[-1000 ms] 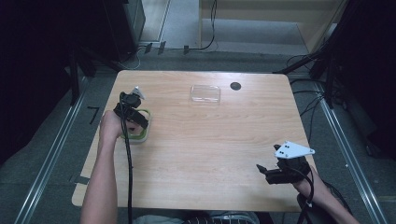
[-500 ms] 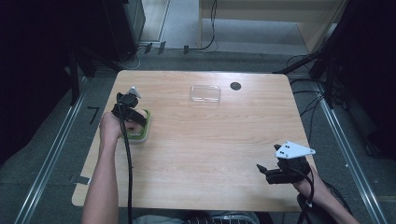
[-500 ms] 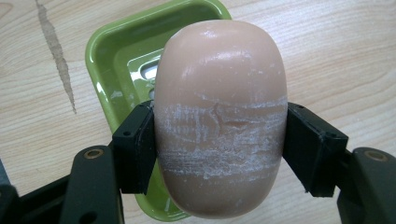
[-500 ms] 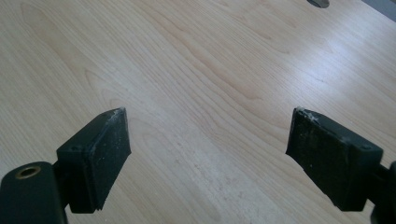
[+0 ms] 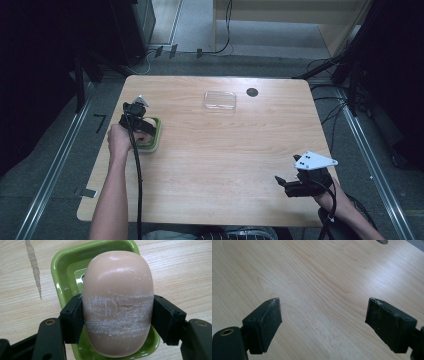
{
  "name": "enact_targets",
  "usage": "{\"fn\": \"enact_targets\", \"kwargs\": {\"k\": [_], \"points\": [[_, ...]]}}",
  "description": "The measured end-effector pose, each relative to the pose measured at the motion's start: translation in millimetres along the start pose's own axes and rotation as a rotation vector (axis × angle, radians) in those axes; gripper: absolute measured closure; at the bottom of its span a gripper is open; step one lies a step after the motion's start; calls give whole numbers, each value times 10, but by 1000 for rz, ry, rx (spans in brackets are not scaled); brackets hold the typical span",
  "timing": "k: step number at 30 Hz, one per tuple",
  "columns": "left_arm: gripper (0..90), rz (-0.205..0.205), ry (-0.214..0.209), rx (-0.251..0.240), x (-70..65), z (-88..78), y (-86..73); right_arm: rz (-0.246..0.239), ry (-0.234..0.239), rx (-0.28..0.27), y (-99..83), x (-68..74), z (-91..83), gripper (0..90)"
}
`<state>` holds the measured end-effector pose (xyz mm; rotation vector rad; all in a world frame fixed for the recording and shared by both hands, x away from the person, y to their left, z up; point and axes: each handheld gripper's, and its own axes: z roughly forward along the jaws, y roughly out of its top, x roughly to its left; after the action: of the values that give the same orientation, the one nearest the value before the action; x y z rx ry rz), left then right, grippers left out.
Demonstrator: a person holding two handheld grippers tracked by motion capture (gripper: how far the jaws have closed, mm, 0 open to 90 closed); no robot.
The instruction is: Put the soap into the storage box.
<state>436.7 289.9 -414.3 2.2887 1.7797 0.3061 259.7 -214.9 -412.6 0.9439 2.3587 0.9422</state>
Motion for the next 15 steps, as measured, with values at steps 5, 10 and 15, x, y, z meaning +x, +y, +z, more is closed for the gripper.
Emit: {"fn": "enact_targets", "kwargs": {"k": [5, 10, 15], "points": [[338, -18, -2, -1, 9, 16, -2, 1, -1, 0, 1, 2, 0, 134], [338, -38, 3, -5, 15, 42, -6, -1, 0, -2, 2, 2, 2, 134], [338, -44, 9, -2, 19, 68, -4, 0, 0, -1, 2, 3, 3, 134]]}}
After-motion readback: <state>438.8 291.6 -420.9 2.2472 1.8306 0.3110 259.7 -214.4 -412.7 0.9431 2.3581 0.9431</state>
